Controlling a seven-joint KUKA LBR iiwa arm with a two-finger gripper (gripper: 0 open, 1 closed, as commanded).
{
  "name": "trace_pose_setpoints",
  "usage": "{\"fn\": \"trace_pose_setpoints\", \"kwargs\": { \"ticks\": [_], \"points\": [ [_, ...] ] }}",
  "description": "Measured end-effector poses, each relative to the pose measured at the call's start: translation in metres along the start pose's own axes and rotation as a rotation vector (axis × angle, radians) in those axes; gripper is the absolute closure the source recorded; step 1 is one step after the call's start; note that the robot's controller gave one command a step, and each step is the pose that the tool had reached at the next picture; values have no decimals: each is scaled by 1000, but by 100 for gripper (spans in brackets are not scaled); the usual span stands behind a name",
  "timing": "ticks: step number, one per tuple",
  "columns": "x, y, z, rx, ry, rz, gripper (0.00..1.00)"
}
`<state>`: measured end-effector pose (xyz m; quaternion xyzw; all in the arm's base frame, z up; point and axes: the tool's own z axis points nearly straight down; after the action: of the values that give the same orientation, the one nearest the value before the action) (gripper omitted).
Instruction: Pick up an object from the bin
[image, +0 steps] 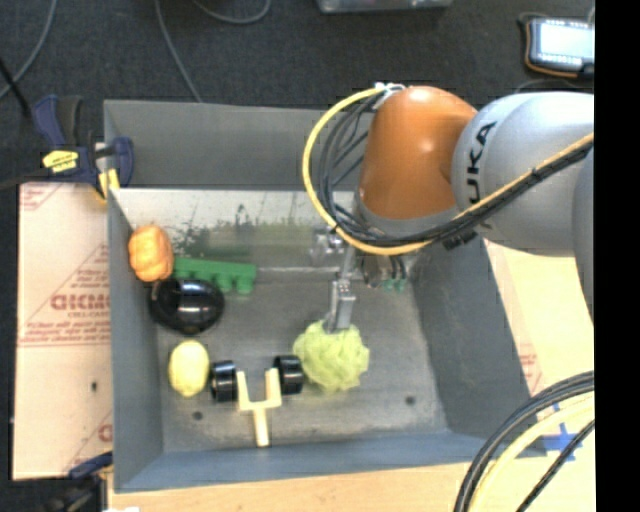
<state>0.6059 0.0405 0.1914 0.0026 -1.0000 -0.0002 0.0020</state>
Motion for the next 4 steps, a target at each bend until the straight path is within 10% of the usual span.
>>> {"fn": "trace_pose_setpoints", "kwargs": {
  "ticks": [3, 4],
  "points": [
    [13, -29, 85, -2, -13, -16, 0],
    [38, -40, 112, 0, -22, -338, 100]
  ]
}}
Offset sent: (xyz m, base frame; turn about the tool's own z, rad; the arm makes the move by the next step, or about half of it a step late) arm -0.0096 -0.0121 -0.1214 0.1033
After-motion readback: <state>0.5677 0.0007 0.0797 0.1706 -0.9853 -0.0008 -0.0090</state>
